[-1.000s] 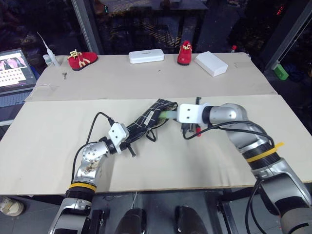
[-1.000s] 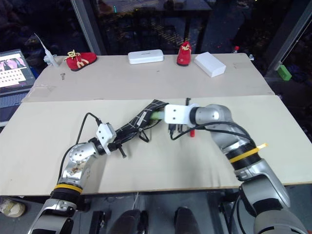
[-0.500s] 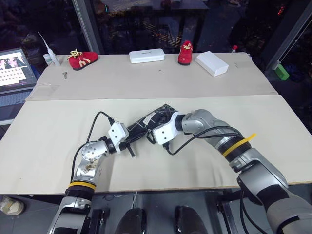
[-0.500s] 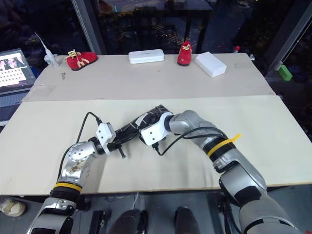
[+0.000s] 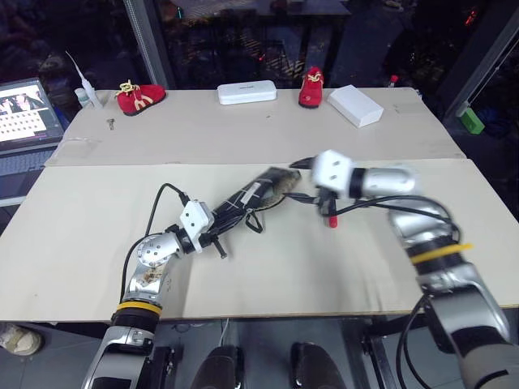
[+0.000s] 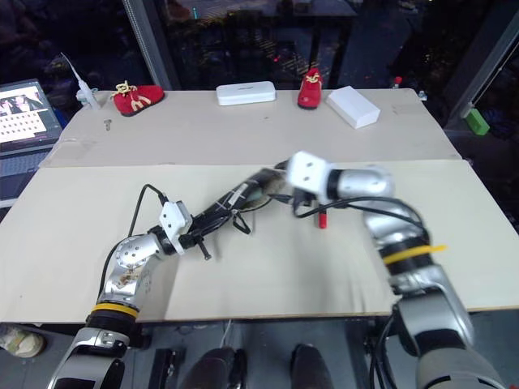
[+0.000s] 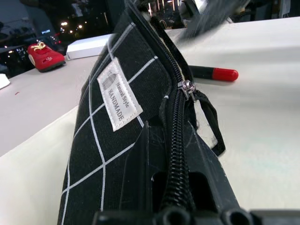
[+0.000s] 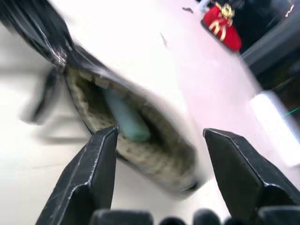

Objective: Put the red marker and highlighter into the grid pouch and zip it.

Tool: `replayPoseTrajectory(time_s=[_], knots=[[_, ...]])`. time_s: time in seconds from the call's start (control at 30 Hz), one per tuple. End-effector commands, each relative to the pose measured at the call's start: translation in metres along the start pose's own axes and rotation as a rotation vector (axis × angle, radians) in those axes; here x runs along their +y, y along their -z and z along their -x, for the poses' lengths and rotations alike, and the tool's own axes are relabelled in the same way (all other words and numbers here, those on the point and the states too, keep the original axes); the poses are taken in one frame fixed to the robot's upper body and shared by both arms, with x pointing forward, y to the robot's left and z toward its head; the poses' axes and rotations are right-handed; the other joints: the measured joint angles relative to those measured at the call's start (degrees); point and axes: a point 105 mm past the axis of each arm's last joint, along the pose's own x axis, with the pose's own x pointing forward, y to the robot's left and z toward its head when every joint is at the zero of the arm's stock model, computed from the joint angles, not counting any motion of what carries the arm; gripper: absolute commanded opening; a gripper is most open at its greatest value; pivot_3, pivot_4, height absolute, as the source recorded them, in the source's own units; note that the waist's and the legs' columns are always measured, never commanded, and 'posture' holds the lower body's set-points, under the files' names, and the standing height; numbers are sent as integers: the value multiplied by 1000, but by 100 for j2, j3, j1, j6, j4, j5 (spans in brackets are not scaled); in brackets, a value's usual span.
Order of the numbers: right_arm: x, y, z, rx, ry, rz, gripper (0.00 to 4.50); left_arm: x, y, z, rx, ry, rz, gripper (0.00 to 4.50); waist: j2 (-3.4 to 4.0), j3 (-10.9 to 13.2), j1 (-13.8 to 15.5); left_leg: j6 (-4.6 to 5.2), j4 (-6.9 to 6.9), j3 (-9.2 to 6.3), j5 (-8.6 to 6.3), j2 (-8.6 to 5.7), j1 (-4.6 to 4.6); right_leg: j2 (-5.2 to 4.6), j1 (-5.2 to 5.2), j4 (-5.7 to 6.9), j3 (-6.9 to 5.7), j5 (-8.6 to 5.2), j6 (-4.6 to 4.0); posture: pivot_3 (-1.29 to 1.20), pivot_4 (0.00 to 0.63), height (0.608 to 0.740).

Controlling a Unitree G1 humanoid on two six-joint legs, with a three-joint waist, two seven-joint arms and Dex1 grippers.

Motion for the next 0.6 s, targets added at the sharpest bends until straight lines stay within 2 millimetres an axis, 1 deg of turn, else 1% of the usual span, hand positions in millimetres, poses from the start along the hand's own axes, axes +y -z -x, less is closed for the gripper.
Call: replayPoseTrajectory(time_s=[0.03,0.07,0.13,0.23,0.3,0.4,0.47,0.6], knots=[[-10,-12,22,-28,93,-196,3237,3,-8,0,-28,-11,-17,0,0,0,-17,0,0,1,0,2,3,-2,0,-6,2,1,-2,0,150,740],[-14,-4,23,13,140,-224,3237,3,-7,1,-27,-12,-16,0,0,0,-32,0,0,3,0,2,7,-4,0,-7,4,2,-4,0,150,740],[-23,12,21,85,261,-344,3237,2,-6,2,-22,-10,-13,0,0,0,-42,-1,0,4,0,3,16,-8,3,-4,4,5,-10,0,150,740],[-20,33,12,189,359,-463,3237,2,-5,3,-17,-9,-13,0,0,-1,-54,-1,0,6,0,4,20,-8,2,0,7,7,-12,0,150,740],[-17,44,7,251,396,-502,3237,3,-6,3,-17,-8,-12,0,1,-1,-51,-2,-1,6,0,3,11,-7,-6,2,6,7,-12,0,150,740],[-17,67,6,353,468,-542,3237,2,-6,3,-17,-3,-14,0,1,-1,-37,-3,-1,6,1,-1,-9,-8,-17,6,2,9,-9,0,150,740],[-21,74,7,384,508,-552,3237,3,-6,3,-17,-2,-15,0,1,-1,-25,-2,-1,7,1,-5,-14,-9,-15,3,2,13,-2,0,150,740],[-26,76,6,394,536,-545,3237,4,-6,3,-15,-4,-14,0,1,-1,-17,-2,0,7,1,-12,-18,-9,-12,-3,3,17,4,0,150,740]])
